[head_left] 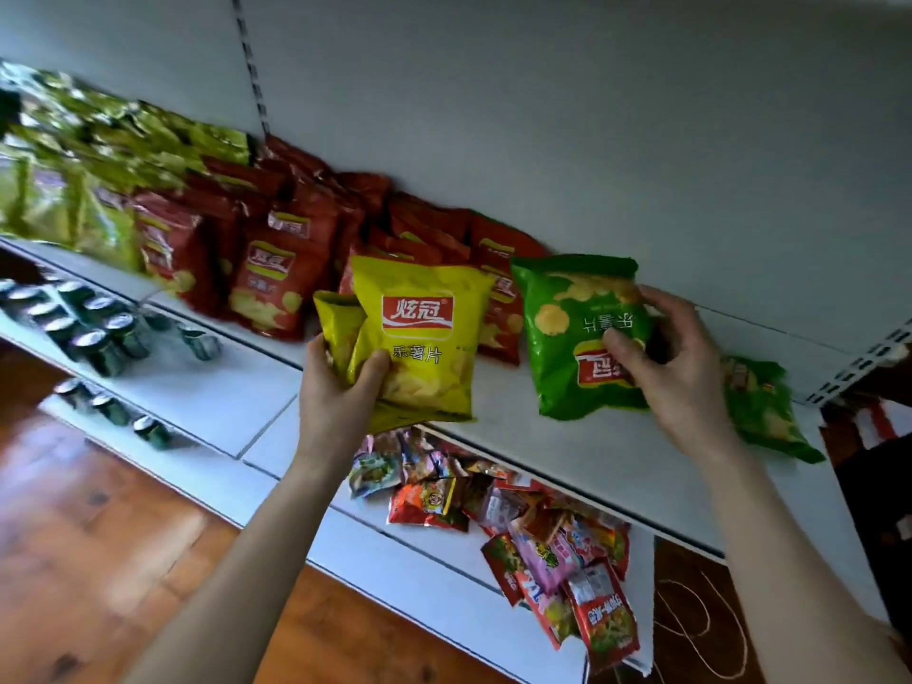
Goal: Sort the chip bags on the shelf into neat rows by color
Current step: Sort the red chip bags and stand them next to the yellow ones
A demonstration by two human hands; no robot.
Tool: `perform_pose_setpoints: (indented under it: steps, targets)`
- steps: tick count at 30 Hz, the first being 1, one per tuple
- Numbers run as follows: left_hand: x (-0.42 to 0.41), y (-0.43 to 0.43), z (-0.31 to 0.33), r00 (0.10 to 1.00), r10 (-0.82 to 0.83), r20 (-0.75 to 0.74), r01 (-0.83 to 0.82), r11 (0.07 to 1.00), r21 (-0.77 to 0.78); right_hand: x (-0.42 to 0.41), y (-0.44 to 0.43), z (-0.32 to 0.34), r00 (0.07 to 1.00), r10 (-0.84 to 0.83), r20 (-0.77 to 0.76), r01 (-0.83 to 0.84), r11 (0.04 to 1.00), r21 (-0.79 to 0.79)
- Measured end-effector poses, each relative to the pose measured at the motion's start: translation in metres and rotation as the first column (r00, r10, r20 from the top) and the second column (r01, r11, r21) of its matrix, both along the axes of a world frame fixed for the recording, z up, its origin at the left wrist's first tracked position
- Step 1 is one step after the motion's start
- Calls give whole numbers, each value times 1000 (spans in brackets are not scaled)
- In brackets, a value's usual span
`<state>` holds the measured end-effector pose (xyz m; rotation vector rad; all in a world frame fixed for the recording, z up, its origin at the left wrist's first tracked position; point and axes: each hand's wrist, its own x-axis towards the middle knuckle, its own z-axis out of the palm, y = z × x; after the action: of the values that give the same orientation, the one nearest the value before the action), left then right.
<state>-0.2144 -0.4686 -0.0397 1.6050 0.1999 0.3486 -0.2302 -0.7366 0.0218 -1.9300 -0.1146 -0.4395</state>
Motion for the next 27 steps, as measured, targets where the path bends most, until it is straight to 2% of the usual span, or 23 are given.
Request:
perform_pose_setpoints:
  steps: [3, 6, 8, 13, 18, 22, 27]
  targets:
    - [3, 46, 3, 995, 104, 2, -104, 994, 33, 17, 48, 3, 995, 102, 11, -102, 995, 13]
    - [3, 92, 9, 990, 137, 16, -138, 990, 30, 31, 119, 3, 959, 283, -12, -284, 957, -64]
    - [2, 126, 13, 988, 157, 8, -157, 987, 36, 40, 168, 0, 942, 335, -23, -334, 930, -156]
    - [-1, 212, 17, 989, 148, -20, -149, 989, -26, 61, 274, -6, 925, 359, -124, -380, 879, -288]
    - [-9, 285, 18, 977, 210, 23, -208, 977, -53, 72, 372, -10, 895, 367, -254, -435, 846, -309]
    - [-6, 333, 15, 954, 295, 50, -291, 954, -78, 91, 429, -13, 860, 421, -289, -505, 787, -354]
    - [13, 377, 8, 930, 363, 56, -351, 923, -155, 122, 488, -16, 851, 455, -262, -525, 736, -427]
